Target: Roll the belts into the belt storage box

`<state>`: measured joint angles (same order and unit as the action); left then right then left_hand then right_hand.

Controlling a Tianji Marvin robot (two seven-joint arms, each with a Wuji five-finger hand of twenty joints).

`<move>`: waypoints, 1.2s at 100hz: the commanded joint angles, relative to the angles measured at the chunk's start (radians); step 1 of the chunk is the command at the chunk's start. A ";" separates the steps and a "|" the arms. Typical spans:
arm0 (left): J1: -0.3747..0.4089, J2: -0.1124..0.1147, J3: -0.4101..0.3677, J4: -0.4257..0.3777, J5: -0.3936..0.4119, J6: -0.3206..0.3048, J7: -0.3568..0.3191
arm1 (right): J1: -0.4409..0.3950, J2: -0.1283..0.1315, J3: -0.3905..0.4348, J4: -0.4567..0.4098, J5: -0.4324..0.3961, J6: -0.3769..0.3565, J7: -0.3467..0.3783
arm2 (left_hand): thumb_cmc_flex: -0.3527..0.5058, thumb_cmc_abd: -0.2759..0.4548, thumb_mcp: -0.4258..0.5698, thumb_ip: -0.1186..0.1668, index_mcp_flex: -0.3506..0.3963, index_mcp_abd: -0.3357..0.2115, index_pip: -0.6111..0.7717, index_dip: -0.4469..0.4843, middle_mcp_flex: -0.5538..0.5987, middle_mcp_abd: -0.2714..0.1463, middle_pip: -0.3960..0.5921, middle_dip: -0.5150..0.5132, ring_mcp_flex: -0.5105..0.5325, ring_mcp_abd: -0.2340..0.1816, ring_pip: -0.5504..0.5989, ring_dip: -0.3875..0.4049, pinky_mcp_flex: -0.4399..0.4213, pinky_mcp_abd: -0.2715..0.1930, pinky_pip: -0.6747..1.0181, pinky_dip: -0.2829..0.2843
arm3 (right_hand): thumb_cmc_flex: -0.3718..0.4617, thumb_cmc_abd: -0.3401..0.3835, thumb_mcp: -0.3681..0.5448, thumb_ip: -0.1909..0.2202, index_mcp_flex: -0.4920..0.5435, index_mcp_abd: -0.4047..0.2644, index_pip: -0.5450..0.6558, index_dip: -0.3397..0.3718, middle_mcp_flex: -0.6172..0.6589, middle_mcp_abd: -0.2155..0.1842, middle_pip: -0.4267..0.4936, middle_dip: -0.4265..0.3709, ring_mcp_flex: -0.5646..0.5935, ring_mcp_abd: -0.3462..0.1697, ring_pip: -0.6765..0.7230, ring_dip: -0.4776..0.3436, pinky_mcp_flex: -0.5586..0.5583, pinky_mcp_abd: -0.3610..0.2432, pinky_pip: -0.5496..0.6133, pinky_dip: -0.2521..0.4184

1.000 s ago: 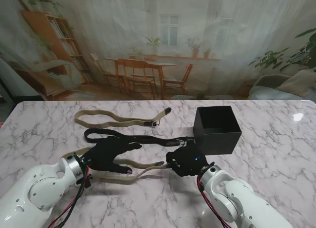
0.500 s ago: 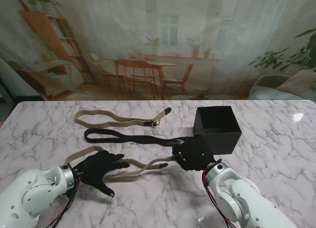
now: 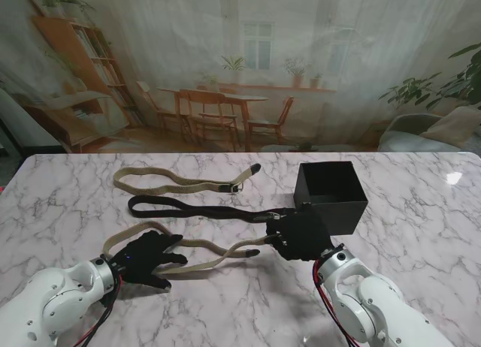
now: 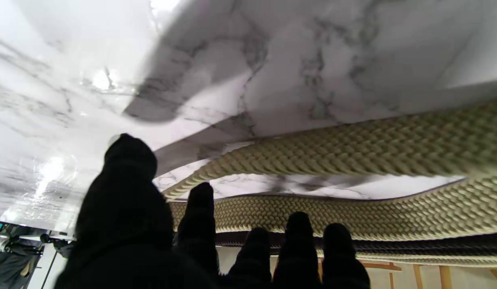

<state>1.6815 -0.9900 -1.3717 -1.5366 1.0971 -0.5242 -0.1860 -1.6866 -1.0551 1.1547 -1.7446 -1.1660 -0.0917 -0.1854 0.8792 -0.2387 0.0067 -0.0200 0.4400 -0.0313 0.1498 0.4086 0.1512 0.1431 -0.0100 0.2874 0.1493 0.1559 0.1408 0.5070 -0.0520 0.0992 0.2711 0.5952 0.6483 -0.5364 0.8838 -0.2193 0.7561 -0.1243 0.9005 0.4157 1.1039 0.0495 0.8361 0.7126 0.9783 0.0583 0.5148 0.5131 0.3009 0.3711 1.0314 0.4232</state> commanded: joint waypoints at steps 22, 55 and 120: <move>-0.001 0.004 0.021 0.010 0.123 0.053 0.065 | -0.042 -0.004 0.030 -0.030 0.015 -0.014 -0.004 | 0.262 -0.005 0.027 0.011 0.370 -0.033 0.412 0.141 0.125 -0.039 0.134 0.059 0.001 -0.043 0.053 0.034 -0.008 -0.048 0.114 0.070 | 0.071 0.030 0.048 -0.003 0.061 -0.030 0.091 0.032 0.031 0.026 0.061 0.023 0.020 -0.011 0.038 0.019 -0.010 0.034 0.008 0.012; 0.133 0.005 -0.143 -0.085 0.271 0.067 0.138 | -0.105 -0.006 0.105 -0.061 -0.008 -0.019 -0.039 | 0.259 0.007 0.023 0.009 0.363 -0.004 0.483 0.163 0.142 -0.040 0.168 0.053 0.005 -0.040 0.044 0.013 -0.006 -0.039 0.116 0.039 | 0.078 0.025 0.053 -0.007 0.069 -0.022 0.094 0.035 0.042 0.035 0.072 0.030 0.031 -0.007 0.048 0.024 -0.005 0.037 0.007 0.013; 0.218 0.022 -0.341 -0.126 0.473 0.090 0.371 | -0.190 -0.021 0.224 -0.076 -0.018 0.012 -0.154 | 0.289 0.086 0.026 0.007 0.286 0.010 0.536 0.356 0.173 -0.042 0.192 0.050 0.052 -0.039 0.077 0.010 0.000 -0.024 0.215 0.014 | 0.091 0.026 0.051 -0.015 0.071 -0.011 0.094 0.042 0.053 0.045 0.078 0.041 0.039 -0.002 0.062 0.032 0.005 0.038 0.004 0.013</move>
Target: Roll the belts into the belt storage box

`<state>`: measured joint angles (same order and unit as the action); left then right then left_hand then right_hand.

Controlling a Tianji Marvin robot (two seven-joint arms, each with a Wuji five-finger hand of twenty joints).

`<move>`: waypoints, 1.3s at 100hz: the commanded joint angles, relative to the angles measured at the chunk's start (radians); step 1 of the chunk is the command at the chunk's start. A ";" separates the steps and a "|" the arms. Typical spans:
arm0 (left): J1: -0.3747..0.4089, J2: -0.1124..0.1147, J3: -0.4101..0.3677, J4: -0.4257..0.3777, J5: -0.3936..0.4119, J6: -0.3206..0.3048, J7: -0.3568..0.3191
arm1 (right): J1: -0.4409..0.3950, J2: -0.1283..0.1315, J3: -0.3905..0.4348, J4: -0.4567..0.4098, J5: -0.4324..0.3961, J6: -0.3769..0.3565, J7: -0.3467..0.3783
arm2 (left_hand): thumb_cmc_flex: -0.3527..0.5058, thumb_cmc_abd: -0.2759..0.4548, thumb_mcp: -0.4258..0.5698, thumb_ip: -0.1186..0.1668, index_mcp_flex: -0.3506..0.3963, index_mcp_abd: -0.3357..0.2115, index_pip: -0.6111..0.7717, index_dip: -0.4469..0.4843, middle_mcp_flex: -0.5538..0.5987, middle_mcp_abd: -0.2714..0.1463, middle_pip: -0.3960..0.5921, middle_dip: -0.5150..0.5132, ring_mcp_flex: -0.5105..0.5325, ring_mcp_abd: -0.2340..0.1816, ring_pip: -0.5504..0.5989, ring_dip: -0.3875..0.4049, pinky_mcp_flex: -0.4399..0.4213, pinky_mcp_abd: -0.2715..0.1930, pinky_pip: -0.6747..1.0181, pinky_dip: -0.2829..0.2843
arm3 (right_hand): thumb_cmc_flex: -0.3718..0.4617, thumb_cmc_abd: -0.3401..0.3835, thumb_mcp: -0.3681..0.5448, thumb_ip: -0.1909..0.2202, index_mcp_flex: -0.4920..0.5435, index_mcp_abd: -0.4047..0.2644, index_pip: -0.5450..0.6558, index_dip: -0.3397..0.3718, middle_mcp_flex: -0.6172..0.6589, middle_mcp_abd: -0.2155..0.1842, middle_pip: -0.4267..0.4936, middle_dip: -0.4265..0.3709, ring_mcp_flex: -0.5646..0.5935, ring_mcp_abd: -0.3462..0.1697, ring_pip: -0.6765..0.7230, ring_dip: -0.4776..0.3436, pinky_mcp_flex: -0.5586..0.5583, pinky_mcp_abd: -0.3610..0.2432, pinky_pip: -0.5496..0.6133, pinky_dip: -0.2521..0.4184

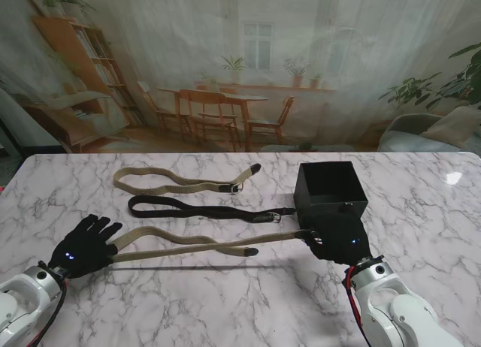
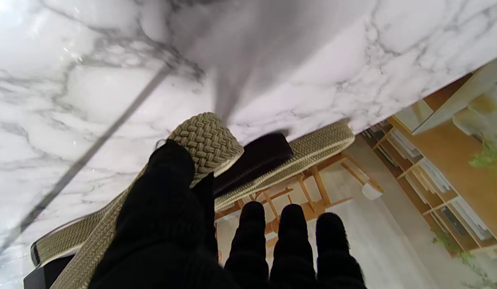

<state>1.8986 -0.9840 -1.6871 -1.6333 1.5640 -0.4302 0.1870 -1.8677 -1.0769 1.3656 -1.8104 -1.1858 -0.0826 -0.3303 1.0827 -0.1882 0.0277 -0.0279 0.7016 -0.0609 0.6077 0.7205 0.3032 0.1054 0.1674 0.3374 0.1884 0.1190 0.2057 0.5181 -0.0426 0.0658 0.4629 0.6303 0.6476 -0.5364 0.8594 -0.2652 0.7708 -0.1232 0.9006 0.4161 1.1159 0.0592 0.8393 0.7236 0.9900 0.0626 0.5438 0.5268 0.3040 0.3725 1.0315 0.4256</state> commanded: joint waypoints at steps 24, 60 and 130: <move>0.048 0.009 -0.136 -0.106 0.025 -0.006 0.132 | -0.030 -0.003 0.037 -0.031 0.001 -0.016 -0.043 | 0.088 0.043 0.000 0.015 0.016 0.044 0.069 0.066 0.026 0.004 0.012 0.000 0.017 0.006 0.010 -0.003 -0.010 0.021 0.033 -0.029 | 0.094 0.030 0.071 0.031 0.054 -0.015 0.092 0.043 0.038 0.035 0.073 0.031 0.024 -0.006 0.032 0.018 0.001 0.036 0.004 0.011; 0.099 -0.002 -0.242 -0.218 -0.012 -0.130 0.219 | -0.055 -0.006 0.068 -0.034 -0.005 -0.015 -0.074 | 0.086 0.040 -0.009 0.017 0.020 0.031 0.046 0.067 0.055 0.006 0.003 -0.003 0.038 0.015 0.001 -0.013 -0.009 0.041 0.057 -0.036 | 0.093 0.032 0.066 0.031 0.055 -0.023 0.090 0.044 0.037 0.029 0.070 0.032 0.020 -0.008 0.027 0.016 0.000 0.034 0.002 0.010; -0.029 0.013 0.134 -0.059 -0.060 -0.085 -0.117 | -0.028 -0.003 0.061 0.170 0.034 0.192 0.015 | 0.039 0.061 -0.034 0.011 -0.010 0.018 -0.028 -0.017 0.085 0.020 -0.016 -0.015 0.055 0.026 -0.016 -0.045 -0.009 0.087 0.070 -0.058 | 0.114 0.053 0.035 0.033 0.036 -0.076 0.087 0.057 0.002 0.007 0.029 0.028 -0.027 0.009 -0.044 -0.009 -0.053 0.029 -0.041 0.007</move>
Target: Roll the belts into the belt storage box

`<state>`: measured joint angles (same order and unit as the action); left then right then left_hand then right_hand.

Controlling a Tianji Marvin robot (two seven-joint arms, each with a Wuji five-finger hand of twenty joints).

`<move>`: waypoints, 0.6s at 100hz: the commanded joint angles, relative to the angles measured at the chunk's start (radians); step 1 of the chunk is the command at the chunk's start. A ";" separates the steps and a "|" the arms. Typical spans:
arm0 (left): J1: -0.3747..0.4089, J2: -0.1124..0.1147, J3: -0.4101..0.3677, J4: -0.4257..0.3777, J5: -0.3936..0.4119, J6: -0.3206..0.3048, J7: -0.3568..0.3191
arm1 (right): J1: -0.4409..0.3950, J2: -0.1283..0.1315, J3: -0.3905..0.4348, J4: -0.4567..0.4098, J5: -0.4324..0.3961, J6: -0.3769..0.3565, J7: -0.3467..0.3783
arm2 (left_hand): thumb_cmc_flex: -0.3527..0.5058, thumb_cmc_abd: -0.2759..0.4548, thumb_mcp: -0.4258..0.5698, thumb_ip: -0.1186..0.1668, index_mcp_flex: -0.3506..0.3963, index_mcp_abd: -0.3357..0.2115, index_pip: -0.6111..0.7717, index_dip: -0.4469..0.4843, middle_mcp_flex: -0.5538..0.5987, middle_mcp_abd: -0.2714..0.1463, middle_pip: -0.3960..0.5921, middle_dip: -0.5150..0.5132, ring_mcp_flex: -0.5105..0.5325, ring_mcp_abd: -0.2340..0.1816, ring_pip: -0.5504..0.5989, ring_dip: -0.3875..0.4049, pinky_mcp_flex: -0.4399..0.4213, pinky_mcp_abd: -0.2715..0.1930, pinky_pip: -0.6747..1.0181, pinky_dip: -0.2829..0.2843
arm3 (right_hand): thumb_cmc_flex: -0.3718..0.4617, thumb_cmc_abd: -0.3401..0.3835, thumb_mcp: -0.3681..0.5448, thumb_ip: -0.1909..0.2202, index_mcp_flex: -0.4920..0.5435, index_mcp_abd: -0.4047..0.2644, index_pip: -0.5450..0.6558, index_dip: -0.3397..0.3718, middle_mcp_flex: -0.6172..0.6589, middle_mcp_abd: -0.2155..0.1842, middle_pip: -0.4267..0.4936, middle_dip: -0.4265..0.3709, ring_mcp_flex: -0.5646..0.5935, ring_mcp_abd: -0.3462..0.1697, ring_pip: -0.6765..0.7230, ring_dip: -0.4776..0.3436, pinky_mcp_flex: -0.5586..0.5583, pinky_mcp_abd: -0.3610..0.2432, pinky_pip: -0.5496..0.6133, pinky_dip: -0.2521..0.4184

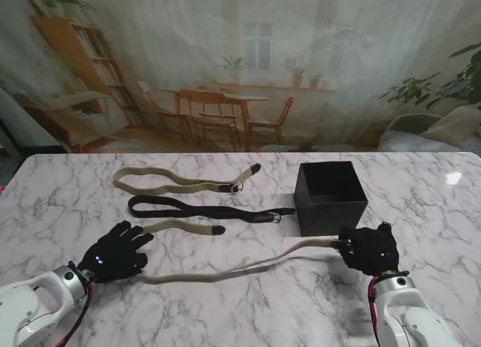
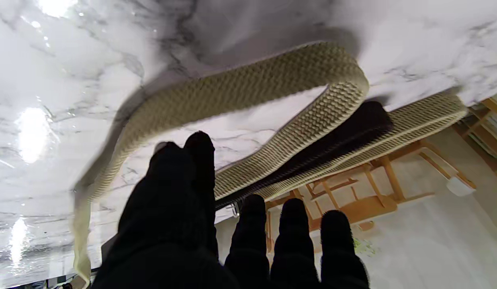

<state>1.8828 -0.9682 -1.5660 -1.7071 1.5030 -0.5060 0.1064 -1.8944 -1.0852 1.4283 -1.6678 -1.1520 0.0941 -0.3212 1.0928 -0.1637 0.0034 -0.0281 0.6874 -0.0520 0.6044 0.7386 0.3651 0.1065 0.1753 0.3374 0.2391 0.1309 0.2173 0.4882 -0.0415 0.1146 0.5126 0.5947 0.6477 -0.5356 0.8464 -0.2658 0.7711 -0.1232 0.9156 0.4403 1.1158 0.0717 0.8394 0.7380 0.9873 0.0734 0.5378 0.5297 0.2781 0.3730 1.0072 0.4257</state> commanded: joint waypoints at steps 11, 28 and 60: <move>-0.032 0.001 0.029 0.029 0.000 -0.019 -0.071 | 0.001 0.010 -0.005 0.045 -0.008 0.027 0.030 | -0.111 0.045 -0.023 0.006 -0.019 0.037 -0.093 -0.078 0.022 0.026 -0.033 -0.021 0.006 0.019 -0.033 -0.025 -0.016 0.057 0.009 -0.035 | 0.120 0.054 0.045 0.035 0.029 -0.094 0.057 0.014 -0.004 -0.020 -0.028 -0.011 -0.032 0.004 -0.063 -0.018 -0.032 0.027 -0.029 0.012; -0.035 0.002 0.022 0.032 0.010 -0.008 -0.072 | -0.011 0.016 0.005 0.033 -0.022 0.025 0.082 | -0.219 0.092 -0.028 0.005 -0.034 0.068 -0.199 -0.102 0.020 0.035 -0.047 -0.025 0.013 0.026 -0.040 -0.031 -0.016 0.081 -0.006 -0.043 | 0.107 0.046 0.037 0.043 -0.054 -0.071 -0.027 -0.147 -0.058 -0.011 -0.260 -0.065 -0.077 0.018 -0.109 -0.023 -0.053 0.030 -0.056 0.041; -0.046 -0.005 -0.016 0.014 0.002 0.003 0.000 | -0.032 0.030 0.029 -0.022 -0.073 0.020 0.236 | -0.242 0.138 -0.029 0.010 -0.103 0.100 -0.313 -0.170 0.004 0.045 -0.063 -0.025 0.020 0.032 -0.042 -0.032 0.005 0.092 -0.009 -0.041 | -0.165 0.028 -0.026 0.168 -0.087 0.012 -0.380 0.029 -0.269 0.035 -0.389 -0.213 -0.191 0.040 -0.160 -0.041 -0.076 0.027 -0.072 0.098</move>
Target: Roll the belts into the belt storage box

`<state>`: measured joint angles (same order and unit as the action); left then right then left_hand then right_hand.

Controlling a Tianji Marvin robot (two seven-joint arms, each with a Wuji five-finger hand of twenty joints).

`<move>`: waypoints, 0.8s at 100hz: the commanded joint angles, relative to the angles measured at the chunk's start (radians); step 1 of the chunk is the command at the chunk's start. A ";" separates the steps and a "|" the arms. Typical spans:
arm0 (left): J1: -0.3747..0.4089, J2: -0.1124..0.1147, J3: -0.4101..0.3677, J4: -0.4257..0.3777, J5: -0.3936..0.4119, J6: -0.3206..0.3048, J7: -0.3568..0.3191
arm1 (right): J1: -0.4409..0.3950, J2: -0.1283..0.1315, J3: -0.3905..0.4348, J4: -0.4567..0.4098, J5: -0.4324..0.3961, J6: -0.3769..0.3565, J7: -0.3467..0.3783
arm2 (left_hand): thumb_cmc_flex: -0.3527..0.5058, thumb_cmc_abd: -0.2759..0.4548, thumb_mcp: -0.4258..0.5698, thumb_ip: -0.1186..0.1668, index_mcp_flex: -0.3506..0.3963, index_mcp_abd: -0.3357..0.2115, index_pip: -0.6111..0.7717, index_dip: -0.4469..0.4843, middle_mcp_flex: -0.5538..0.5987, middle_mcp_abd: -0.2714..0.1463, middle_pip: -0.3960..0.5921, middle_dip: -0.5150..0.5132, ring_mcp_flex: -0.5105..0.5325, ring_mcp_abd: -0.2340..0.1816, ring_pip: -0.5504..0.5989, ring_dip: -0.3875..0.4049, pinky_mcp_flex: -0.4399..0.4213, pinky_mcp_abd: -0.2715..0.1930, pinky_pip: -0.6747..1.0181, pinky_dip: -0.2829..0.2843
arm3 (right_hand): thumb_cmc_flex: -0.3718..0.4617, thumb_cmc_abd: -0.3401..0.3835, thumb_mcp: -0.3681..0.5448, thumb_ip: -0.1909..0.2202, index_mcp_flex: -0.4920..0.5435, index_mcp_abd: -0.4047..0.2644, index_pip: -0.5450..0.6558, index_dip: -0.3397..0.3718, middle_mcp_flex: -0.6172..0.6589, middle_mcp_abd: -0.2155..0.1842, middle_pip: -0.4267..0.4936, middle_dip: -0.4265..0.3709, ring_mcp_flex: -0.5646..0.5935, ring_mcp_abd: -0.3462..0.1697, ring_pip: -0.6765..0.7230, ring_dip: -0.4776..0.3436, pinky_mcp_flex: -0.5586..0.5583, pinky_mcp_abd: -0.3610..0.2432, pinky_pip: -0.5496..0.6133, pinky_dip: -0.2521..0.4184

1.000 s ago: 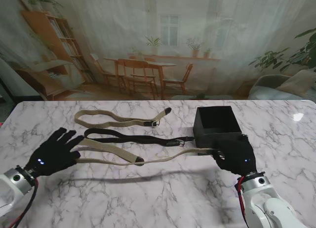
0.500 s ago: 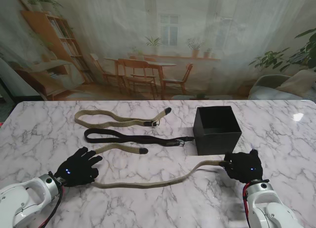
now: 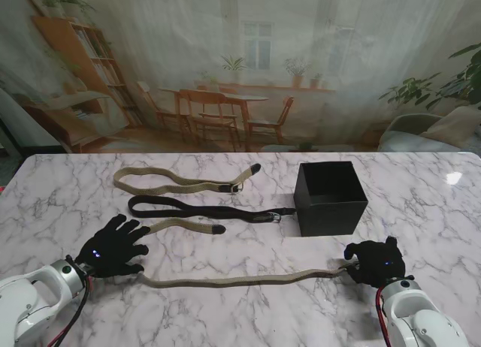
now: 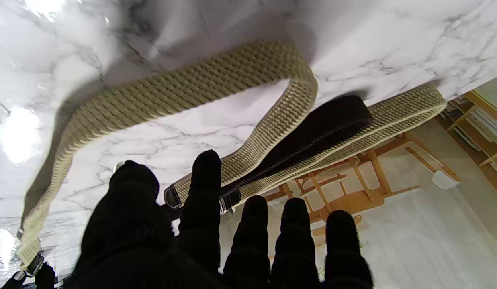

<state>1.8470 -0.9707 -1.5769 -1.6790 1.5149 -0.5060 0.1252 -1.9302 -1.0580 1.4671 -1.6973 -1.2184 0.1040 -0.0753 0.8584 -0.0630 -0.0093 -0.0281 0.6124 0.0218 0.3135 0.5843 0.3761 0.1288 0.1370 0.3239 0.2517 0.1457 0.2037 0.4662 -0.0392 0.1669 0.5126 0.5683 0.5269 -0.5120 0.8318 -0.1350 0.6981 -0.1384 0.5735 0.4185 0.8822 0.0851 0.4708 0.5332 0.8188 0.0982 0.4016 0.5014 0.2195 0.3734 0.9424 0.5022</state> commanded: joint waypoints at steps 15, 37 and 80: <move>-0.028 -0.009 -0.020 -0.037 -0.034 -0.015 -0.007 | 0.015 0.002 -0.018 0.014 -0.008 -0.005 -0.055 | -0.007 0.045 -0.016 0.011 -0.032 0.029 -0.039 -0.028 -0.005 0.024 -0.026 -0.011 0.016 0.019 -0.027 -0.009 0.015 0.045 -0.004 -0.012 | -0.083 0.003 -0.035 0.039 0.000 0.040 -0.038 0.069 -0.052 0.038 0.013 0.002 -0.034 0.025 0.022 0.005 0.022 0.008 0.062 0.051; -0.071 -0.034 -0.013 -0.059 -0.160 -0.024 0.001 | -0.023 0.001 0.030 -0.047 -0.061 -0.066 -0.125 | -0.007 0.058 -0.017 0.012 -0.062 0.039 -0.067 -0.043 0.000 0.025 -0.028 -0.010 0.033 0.024 -0.025 -0.010 0.026 0.057 0.004 -0.009 | -0.094 0.017 -0.047 0.041 0.020 0.041 -0.028 0.081 -0.037 0.038 0.052 0.018 -0.022 0.028 0.088 0.032 0.083 -0.027 0.164 0.088; -0.122 -0.056 0.108 -0.046 -0.263 0.052 0.037 | -0.080 0.021 0.085 -0.094 -0.160 -0.158 0.007 | -0.010 0.061 -0.019 0.012 -0.053 0.038 -0.075 -0.048 0.025 0.024 -0.031 -0.009 0.063 0.028 -0.025 -0.010 0.037 0.077 0.010 -0.007 | -0.240 -0.100 -0.219 0.038 -0.257 0.162 -0.280 -0.022 -0.345 0.102 -0.177 -0.166 -0.202 0.067 -0.184 -0.147 -0.046 0.017 -0.015 0.005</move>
<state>1.7276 -1.0166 -1.4842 -1.7251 1.2530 -0.4638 0.1780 -2.0080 -1.0435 1.5650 -1.8075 -1.3678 -0.0575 -0.0637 0.8578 -0.0497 -0.0069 -0.0281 0.5748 0.0415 0.2613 0.5480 0.3762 0.1325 0.1262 0.3240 0.3019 0.1583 0.2035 0.4661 0.0012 0.2045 0.5126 0.5679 0.3262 -0.5740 0.5977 -0.1169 0.4789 -0.0115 0.3147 0.4158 0.5794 0.1608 0.3245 0.3818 0.6437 0.1423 0.2680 0.3772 0.1962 0.3531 0.9532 0.5188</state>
